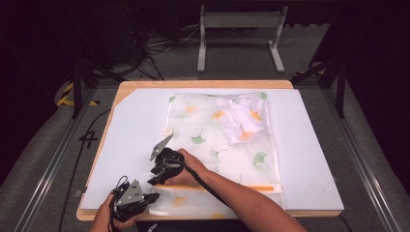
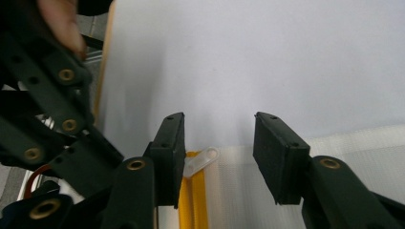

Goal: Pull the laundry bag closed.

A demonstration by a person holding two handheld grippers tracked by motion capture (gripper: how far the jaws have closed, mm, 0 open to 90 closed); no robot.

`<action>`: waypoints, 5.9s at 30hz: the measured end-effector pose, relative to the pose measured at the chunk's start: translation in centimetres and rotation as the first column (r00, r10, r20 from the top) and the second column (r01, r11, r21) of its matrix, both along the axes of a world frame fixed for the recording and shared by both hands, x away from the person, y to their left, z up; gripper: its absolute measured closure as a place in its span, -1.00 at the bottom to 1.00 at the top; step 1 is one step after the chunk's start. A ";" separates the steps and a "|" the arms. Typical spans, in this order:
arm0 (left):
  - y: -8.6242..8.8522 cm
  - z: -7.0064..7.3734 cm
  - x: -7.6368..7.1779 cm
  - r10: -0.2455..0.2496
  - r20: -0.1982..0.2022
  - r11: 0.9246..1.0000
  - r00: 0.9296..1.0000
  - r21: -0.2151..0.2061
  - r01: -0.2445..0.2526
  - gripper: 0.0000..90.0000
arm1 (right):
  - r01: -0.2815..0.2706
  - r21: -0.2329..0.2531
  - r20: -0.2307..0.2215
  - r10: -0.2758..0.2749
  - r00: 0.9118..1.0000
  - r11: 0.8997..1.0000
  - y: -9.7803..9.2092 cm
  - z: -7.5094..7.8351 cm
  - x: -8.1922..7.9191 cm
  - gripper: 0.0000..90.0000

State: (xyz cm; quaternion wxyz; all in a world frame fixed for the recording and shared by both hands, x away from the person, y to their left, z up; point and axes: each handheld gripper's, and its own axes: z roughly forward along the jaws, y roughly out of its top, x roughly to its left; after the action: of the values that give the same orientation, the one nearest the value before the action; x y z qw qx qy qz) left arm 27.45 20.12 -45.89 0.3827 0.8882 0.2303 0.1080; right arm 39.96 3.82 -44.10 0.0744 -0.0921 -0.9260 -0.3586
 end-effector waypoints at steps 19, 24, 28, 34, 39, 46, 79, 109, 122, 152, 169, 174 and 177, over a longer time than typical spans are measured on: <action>0.0 0.0 0.0 0.003 -0.003 1.000 1.000 -0.004 -0.003 1.00 | 0.006 0.035 -0.028 -0.005 1.000 0.999 -2.3 0.5 -0.4 0.44; 0.0 0.0 0.0 0.004 -0.005 1.000 1.000 -0.005 -0.004 1.00 | -0.018 0.021 -0.031 0.018 0.999 1.000 -1.8 0.0 -0.9 0.45; 0.0 0.0 0.0 0.003 -0.003 1.000 1.000 -0.005 -0.003 1.00 | -0.017 0.015 -0.012 0.018 1.000 1.000 -1.7 -0.4 -1.1 0.60; 0.0 0.0 0.0 0.002 -0.006 1.000 1.000 -0.004 -0.002 1.00 | -0.014 0.023 -0.010 0.014 1.000 1.000 -2.0 -0.5 -1.5 0.89; 0.0 0.0 0.0 0.003 -0.005 1.000 1.000 -0.004 -0.003 1.00 | 0.015 0.044 -0.037 -0.014 0.999 0.999 -2.4 -0.6 -1.5 0.90; 0.0 0.0 0.0 0.004 -0.003 1.000 1.000 -0.002 -0.004 1.00 | 0.062 0.056 -0.071 -0.057 0.996 0.997 -2.8 -0.9 -1.7 0.88; 0.1 0.0 0.1 0.005 -0.013 1.000 1.000 -0.008 -0.005 1.00 | 0.087 0.058 -0.027 -0.086 0.996 0.994 -3.3 -0.9 -2.8 0.85; -0.2 0.2 1.3 0.061 0.093 0.996 0.994 0.054 -0.066 1.00 | 0.061 0.054 -0.002 -0.061 0.998 0.997 -3.2 0.0 -2.9 1.00; -0.4 0.3 1.3 0.086 0.065 0.994 0.994 0.062 -0.090 1.00 | 0.066 0.054 0.006 -0.066 0.998 0.996 -3.8 -0.1 -3.0 1.00; -0.3 0.2 1.3 0.094 0.053 0.994 0.994 0.049 -0.097 1.00 | 0.092 0.052 -0.010 -0.092 0.996 0.994 -4.9 0.1 -3.0 1.00; -0.2 0.1 1.4 0.090 0.053 0.995 0.995 0.040 -0.092 1.00 | 0.122 0.053 -0.042 -0.120 0.992 0.991 -3.8 -0.7 -2.9 0.97; -0.2 0.1 1.3 0.092 0.054 0.995 0.994 0.039 -0.094 1.00 | 0.137 0.045 -0.029 -0.135 0.990 0.990 -3.5 -0.7 -3.0 1.00; -0.1 0.1 1.4 0.091 0.051 0.995 0.995 0.036 -0.093 1.00 | 0.144 0.044 -0.018 -0.144 0.989 0.989 -3.4 -0.8 -3.2 1.00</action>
State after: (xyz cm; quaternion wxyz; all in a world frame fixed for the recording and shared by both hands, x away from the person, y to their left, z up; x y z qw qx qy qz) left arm 28.81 19.99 -45.77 0.3659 0.8808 0.2593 0.1517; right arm 36.73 0.38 -44.86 0.0570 -0.1596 -0.9080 -0.3831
